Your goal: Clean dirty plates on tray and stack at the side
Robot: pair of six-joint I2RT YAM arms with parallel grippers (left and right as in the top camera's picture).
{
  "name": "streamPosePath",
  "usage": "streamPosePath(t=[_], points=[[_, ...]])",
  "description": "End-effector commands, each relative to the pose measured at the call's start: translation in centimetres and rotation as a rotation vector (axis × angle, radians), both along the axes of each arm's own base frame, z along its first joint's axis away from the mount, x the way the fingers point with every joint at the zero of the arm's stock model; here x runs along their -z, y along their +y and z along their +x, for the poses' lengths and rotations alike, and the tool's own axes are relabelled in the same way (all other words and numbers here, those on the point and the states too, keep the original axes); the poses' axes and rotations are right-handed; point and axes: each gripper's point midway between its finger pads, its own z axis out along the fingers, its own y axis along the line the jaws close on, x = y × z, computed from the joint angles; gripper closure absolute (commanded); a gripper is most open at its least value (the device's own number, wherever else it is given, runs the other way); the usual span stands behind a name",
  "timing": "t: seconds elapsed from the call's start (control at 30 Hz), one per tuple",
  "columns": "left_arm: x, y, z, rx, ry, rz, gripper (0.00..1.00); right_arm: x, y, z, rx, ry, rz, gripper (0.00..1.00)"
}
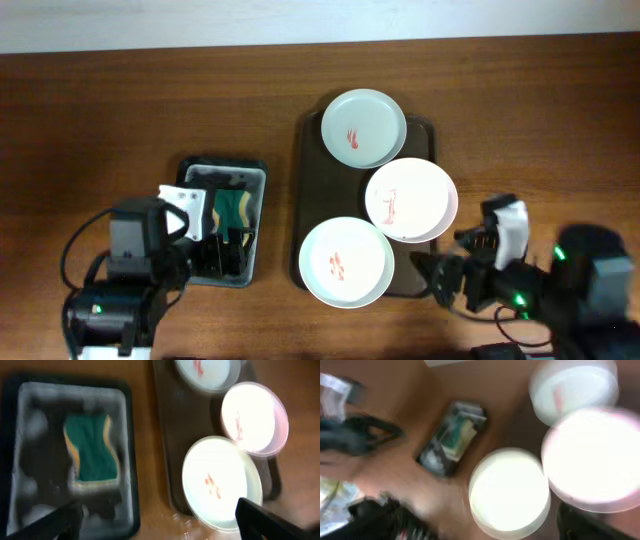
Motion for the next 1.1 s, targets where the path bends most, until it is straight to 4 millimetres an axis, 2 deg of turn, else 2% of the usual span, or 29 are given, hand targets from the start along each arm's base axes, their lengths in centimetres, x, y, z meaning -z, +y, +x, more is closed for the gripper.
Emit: streamPosePath(t=[0.0,0.1,0.17,0.2,0.27,0.3,0.37,0.4,0.43,0.53,0.57,0.6,0.63,0.67,0.77,0.8,0.83,0.87,0.9,0.97,1.03,1.07], points=[[-1.2,-0.3,-0.3,0.001,0.098,-0.020,0.06,5.4,-1.9,2.0,0.093,0.295,-0.139,0.01],[0.1,-0.2,-1.1,-0.001,0.185,-0.013,0.07,7.6,-1.2,3.0,0.054,0.415,-0.132,0.01],[0.8,0.4,-1.1,-0.022,0.213,0.022,0.08,10.6,-0.2,2.8,-0.003,0.546,-0.160,0.01],[2.2,2.5,-0.7,-0.144,0.260,0.101,0.09,12.5,0.6,2.4,-0.045,0.610,-0.196,0.04],[4.7,5.0,-0.4,-0.299,0.332,0.195,0.11,13.8,2.1,1.9,-0.118,0.647,-0.233,0.11],[7.0,5.0,0.6,-0.303,0.365,0.200,0.14,13.8,3.1,1.9,-0.160,0.620,-0.242,0.13],[9.9,4.8,2.7,-0.301,0.378,0.203,0.16,13.6,4.4,2.0,-0.184,0.590,-0.242,0.14],[11.8,4.5,4.1,-0.293,0.404,0.197,0.24,13.8,4.4,2.0,-0.169,0.588,-0.260,0.17],[13.5,4.0,5.3,-0.279,0.426,0.180,0.27,14.0,4.2,2.1,-0.141,0.593,-0.283,0.20],[18.1,2.1,7.2,-0.224,0.482,0.163,0.23,14.1,4.0,2.2,-0.135,0.587,-0.302,0.21],[19.4,1.5,7.5,-0.207,0.491,0.169,0.29,14.2,3.9,2.2,-0.131,0.585,-0.308,0.21],[20.7,1.0,7.7,-0.190,0.502,0.187,0.45,14.2,3.9,2.2,-0.131,0.585,-0.307,0.21],[21.9,1.1,7.5,-0.186,0.517,0.233,0.78,14.2,3.9,2.2,-0.131,0.585,-0.308,0.21],[22.8,1.3,7.2,-0.203,0.537,0.270,1.00,14.2,3.9,2.2,-0.132,0.586,-0.308,0.21],[22.4,1.6,6.6,-0.212,0.568,0.291,1.00,14.2,3.9,2.1,-0.132,0.590,-0.309,0.21],[21.9,1.6,6.5,-0.214,0.575,0.292,1.00,14.2,3.9,2.1,-0.132,0.590,-0.309,0.21],[20.4,1.6,6.6,-0.216,0.579,0.292,1.00,14.2,3.9,2.1,-0.132,0.591,-0.310,0.21],[19.0,1.6,6.7,-0.217,0.572,0.290,0.94,14.2,3.8,2.1,-0.131,0.592,-0.312,0.20],[17.6,1.6,7.0,-0.219,0.547,0.283,0.67,14.4,3.5,2.1,-0.121,0.592,-0.329,0.20],[16.3,1.8,7.6,-0.233,0.493,0.287,0.38,14.8,2.6,2.1,-0.090,0.598,-0.376,0.20],[16.8,3.1,8.0,-0.268,0.473,0.357,0.37,14.9,2.2,1.9,-0.068,0.615,-0.390,0.20],[17.4,3.1,8.1,-0.266,0.479,0.358,0.38,14.9,2.2,1.8,-0.068,0.619,-0.391,0.20]])
